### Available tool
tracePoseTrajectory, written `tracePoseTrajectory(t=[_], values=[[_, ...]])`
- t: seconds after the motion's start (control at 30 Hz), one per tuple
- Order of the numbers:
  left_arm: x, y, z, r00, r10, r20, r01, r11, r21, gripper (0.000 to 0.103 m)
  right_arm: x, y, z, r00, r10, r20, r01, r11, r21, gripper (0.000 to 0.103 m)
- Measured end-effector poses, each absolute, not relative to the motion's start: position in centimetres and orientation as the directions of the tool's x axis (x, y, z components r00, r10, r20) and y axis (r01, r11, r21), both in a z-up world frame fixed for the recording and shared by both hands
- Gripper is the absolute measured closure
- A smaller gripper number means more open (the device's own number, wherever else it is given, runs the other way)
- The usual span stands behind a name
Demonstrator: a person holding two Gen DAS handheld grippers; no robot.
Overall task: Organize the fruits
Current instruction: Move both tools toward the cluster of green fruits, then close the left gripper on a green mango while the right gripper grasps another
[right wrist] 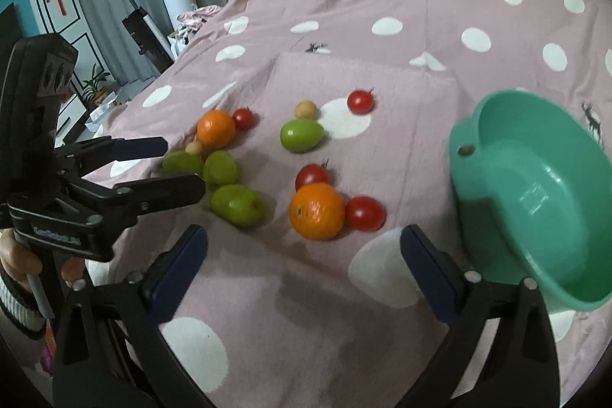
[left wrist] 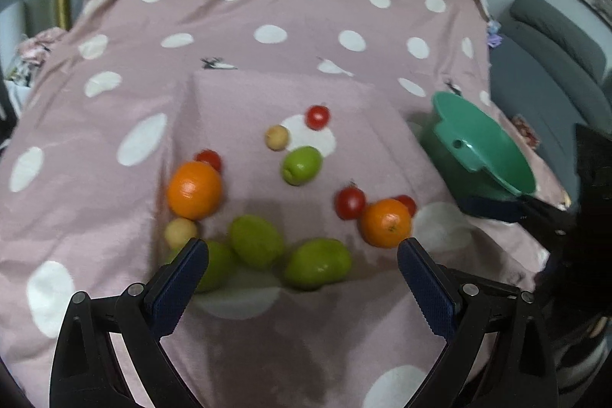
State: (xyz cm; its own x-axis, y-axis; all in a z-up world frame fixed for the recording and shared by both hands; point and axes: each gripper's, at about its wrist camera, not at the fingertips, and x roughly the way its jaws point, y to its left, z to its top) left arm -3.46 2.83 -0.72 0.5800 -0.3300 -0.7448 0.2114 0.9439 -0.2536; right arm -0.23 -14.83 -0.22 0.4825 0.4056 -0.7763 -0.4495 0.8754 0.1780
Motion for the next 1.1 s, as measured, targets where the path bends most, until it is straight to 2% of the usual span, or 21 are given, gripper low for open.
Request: tracePoseTrajectory(t=[0.1, 0.23, 0.53, 0.77, 0.93, 1.0, 1.1], values=[[-3.4, 2.6, -1.0, 0.577, -0.319, -0.752, 0.209, 0.948, -0.241, 0.004, 0.2, -15.1, -1.0, 0.454, 0.428, -0.781, -0.436, 0.872, 0.224, 0.017], [-2.9, 3.4, -1.6, 0.567, -0.326, -0.756, 0.184, 0.945, -0.269, 0.004, 0.6, -15.0, -2.0, 0.424, 0.455, -0.783, -0.417, 0.866, 0.277, 0.024], [-3.5, 4.8, -1.9, 0.575, -0.330, -0.749, 0.203, 0.944, -0.260, 0.004, 1.2, -14.8, -3.0, 0.410, 0.477, -0.778, -0.402, 0.859, 0.316, 0.028], [-3.1, 6.2, -2.5, 0.563, -0.293, -0.772, 0.173, 0.956, -0.237, 0.005, 0.9, -13.2, -2.3, 0.369, 0.571, -0.734, -0.491, 0.790, 0.368, 0.031], [-2.8, 6.1, -2.5, 0.556, -0.270, -0.786, 0.183, 0.962, -0.201, 0.018, 1.5, -11.3, -2.4, 0.329, 0.599, -0.730, -0.526, 0.758, 0.386, 0.040], [-2.5, 6.3, -2.6, 0.547, -0.262, -0.795, 0.182, 0.964, -0.192, 0.021, 1.5, -10.3, -2.4, 0.309, 0.600, -0.737, -0.551, 0.745, 0.376, 0.040], [-2.0, 6.6, -2.9, 0.518, -0.255, -0.816, 0.186, 0.965, -0.183, 0.022, 2.2, -9.5, -2.9, 0.284, 0.588, -0.757, -0.550, 0.746, 0.374, 0.046]])
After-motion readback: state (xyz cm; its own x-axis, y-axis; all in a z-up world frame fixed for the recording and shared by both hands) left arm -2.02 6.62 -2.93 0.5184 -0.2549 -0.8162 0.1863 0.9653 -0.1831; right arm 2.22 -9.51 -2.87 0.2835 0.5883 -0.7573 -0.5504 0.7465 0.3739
